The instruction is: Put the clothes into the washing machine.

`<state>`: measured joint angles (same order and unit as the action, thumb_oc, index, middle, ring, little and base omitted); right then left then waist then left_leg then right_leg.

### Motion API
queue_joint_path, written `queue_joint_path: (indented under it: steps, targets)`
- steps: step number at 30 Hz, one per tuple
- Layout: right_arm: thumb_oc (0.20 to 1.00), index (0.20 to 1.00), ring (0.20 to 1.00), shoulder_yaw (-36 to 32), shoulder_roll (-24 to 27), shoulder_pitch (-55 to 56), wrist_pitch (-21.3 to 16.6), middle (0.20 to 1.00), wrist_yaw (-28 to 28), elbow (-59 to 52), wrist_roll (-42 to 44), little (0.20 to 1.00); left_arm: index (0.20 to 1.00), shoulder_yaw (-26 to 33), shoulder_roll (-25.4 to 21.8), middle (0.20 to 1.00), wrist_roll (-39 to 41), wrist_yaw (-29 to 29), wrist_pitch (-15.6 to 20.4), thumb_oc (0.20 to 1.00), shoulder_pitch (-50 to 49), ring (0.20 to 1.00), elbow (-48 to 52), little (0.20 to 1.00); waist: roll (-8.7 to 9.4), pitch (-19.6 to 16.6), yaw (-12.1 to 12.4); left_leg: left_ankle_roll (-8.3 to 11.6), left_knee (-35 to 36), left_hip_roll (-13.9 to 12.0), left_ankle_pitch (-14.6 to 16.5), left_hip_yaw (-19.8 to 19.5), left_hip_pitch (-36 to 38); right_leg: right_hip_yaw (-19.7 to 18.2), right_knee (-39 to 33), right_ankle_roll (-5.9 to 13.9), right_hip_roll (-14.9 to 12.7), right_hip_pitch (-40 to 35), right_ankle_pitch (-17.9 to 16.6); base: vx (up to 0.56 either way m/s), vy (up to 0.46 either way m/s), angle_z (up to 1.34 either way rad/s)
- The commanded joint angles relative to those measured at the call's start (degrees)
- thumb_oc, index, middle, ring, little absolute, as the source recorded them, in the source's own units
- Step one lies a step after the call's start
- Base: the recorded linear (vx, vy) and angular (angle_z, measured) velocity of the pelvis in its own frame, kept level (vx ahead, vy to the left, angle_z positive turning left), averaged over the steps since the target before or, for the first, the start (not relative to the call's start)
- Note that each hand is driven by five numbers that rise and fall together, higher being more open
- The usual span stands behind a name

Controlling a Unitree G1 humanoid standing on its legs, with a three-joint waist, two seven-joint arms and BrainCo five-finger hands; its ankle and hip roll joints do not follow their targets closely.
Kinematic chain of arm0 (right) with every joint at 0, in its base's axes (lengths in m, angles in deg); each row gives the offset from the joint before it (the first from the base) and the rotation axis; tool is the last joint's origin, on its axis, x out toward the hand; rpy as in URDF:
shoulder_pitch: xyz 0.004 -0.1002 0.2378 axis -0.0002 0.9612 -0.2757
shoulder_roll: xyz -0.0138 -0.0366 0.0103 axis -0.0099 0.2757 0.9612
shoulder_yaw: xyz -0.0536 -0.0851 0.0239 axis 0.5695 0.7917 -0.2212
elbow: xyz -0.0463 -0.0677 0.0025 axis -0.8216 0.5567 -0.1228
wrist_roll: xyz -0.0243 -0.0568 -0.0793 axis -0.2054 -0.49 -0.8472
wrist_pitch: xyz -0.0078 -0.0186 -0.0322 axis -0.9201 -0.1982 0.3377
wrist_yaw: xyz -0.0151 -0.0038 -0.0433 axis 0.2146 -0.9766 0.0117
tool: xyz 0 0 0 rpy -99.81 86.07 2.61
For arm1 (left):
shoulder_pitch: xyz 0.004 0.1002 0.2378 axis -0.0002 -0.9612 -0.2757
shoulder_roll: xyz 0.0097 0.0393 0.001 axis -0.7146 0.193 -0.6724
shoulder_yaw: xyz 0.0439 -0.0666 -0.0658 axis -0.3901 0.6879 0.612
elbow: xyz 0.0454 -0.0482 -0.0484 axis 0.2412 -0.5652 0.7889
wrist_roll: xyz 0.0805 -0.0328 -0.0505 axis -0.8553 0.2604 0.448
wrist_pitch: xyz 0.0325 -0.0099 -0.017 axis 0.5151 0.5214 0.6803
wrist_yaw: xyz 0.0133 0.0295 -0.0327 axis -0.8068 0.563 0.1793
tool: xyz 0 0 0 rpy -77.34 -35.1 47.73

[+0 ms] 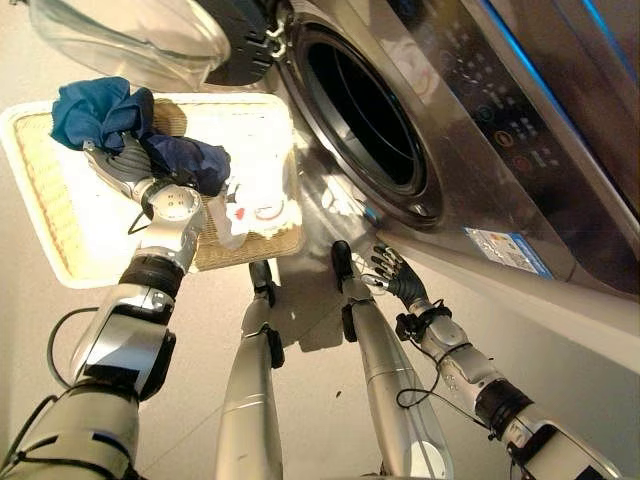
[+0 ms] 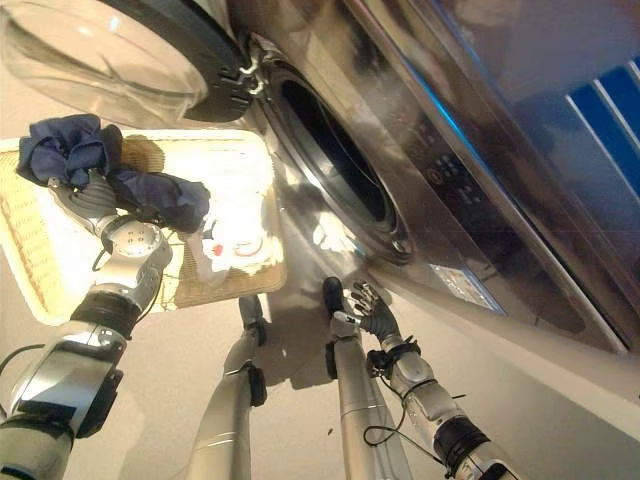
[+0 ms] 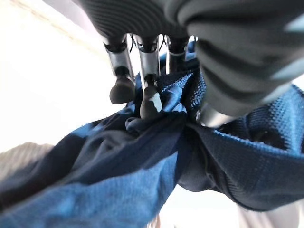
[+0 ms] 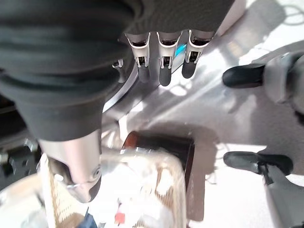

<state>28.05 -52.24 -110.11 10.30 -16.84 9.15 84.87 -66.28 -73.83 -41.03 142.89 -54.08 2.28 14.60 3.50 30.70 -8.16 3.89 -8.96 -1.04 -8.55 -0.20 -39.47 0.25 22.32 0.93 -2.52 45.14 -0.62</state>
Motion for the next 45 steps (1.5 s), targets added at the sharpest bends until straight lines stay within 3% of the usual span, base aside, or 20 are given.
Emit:
queue_joint_path:
  steps: [1,5,11,14,16,19,24,31,35,45]
  targets:
    - [1.000,1.000,1.000,-2.78,-0.87,2.39,-1.73,1.000,0.85,-6.79,-5.25,1.000,0.200,5.18,-0.78,0.200,-8.35,-2.23,4.63,0.200,-3.70,0.200,4.38,0.200,-2.11,-0.91,3.05,-2.28,-4.16,5.84,7.24,0.43,3.93,0.48,-9.97,1.30,2.13,-5.22,-4.58,-0.05,-0.114,0.20]
    - [1.000,1.000,1.000,-4.37,-0.95,1.44,-0.89,1.000,0.42,-10.72,-9.02,1.000,0.200,6.16,1.62,0.200,-11.01,-11.36,6.00,0.200,-11.77,0.200,14.25,0.200,-3.58,-0.91,5.85,-2.19,-1.72,5.96,5.47,-1.67,7.52,2.93,-10.54,1.37,1.13,-9.77,-3.68,-0.04,-0.136,0.25]
    - [1.000,1.000,1.000,-6.06,-0.83,0.03,0.14,1.000,-1.24,-14.07,-11.22,1.000,0.200,6.14,1.87,0.200,-9.88,-25.10,4.57,0.200,-18.41,0.200,26.48,0.200,-5.01,-0.91,8.16,-1.84,1.38,5.59,4.29,-2.72,12.28,4.94,-12.01,1.60,0.22,-15.31,-2.93,-0.02,-0.056,0.20]
    - [1.000,1.000,1.000,-7.10,-0.11,-1.10,-0.83,1.000,-1.28,-15.90,-14.99,1.000,0.200,5.79,1.03,0.200,-5.36,-36.43,3.32,0.200,-21.73,0.200,35.04,0.200,-6.23,-0.91,9.50,-1.65,4.15,5.42,3.21,-2.88,15.64,6.19,-13.22,1.93,-0.48,-18.97,-2.78,0.00,-0.042,0.06]
    - [1.000,1.000,1.000,-7.21,0.01,-1.34,-1.22,1.000,-1.02,-16.18,-16.22,1.000,0.200,5.74,0.86,0.200,-4.33,-38.76,3.50,0.200,-22.40,0.200,36.41,0.200,-6.42,-0.91,9.68,-1.62,4.61,5.42,3.04,-2.95,16.31,6.43,-13.46,1.98,-0.60,-19.69,-2.77,-0.01,-0.033,0.07]
    - [1.000,1.000,1.000,-7.49,1.17,-4.30,-1.47,1.000,1.07,-17.16,-21.79,1.000,0.200,5.41,-0.35,0.200,3.24,-50.59,3.14,0.200,-23.89,0.200,44.79,0.200,-7.48,-0.91,10.78,-1.45,6.00,5.59,2.80,-3.21,19.62,7.56,-14.33,2.31,-1.55,-23.42,-2.57,-0.01,-0.040,0.15]
    - [1.000,1.000,1.000,-7.16,1.25,-6.84,-1.14,1.000,3.19,-16.28,-24.63,1.000,0.200,5.79,-1.43,0.200,11.42,-58.44,2.90,0.200,-23.15,0.200,51.73,0.200,-8.24,-0.93,11.59,-1.32,6.76,5.81,3.08,-3.20,22.96,8.43,-15.33,2.48,-2.37,-27.30,-2.41,0.00,-0.035,0.05]
    - [1.000,1.000,1.000,-4.94,-0.08,-9.52,-0.47,1.000,4.86,-15.70,-24.76,1.000,0.200,4.91,-1.30,0.200,18.15,-60.95,0.90,0.200,-19.48,0.200,55.79,0.200,-8.60,-3.34,11.57,-0.95,8.34,5.77,3.42,-3.02,26.59,8.88,-17.52,2.62,-2.72,-31.38,-2.62,0.04,-0.021,0.07]
    - [1.000,1.000,1.000,-4.24,-1.50,-9.94,-1.66,1.000,7.55,-18.22,-23.27,1.000,0.200,3.86,-1.14,0.200,19.23,-60.93,-2.14,0.200,-17.29,0.200,56.29,0.200,-8.56,-5.48,11.04,-0.72,9.50,5.51,3.58,-2.60,28.75,8.63,-18.98,2.88,-2.80,-33.54,-2.87,0.07,0.001,0.00]
    - [1.000,1.000,1.000,-6.76,-4.64,-11.71,-6.25,1.000,22.26,-26.90,-24.07,1.000,0.200,-0.03,0.68,0.200,18.01,-58.83,-7.62,0.200,-13.72,0.200,53.72,0.200,-9.03,-8.56,8.93,-0.95,10.61,5.30,4.25,-1.43,32.10,6.97,-20.85,2.82,-2.57,-36.55,-2.95,0.06,0.032,-0.02]
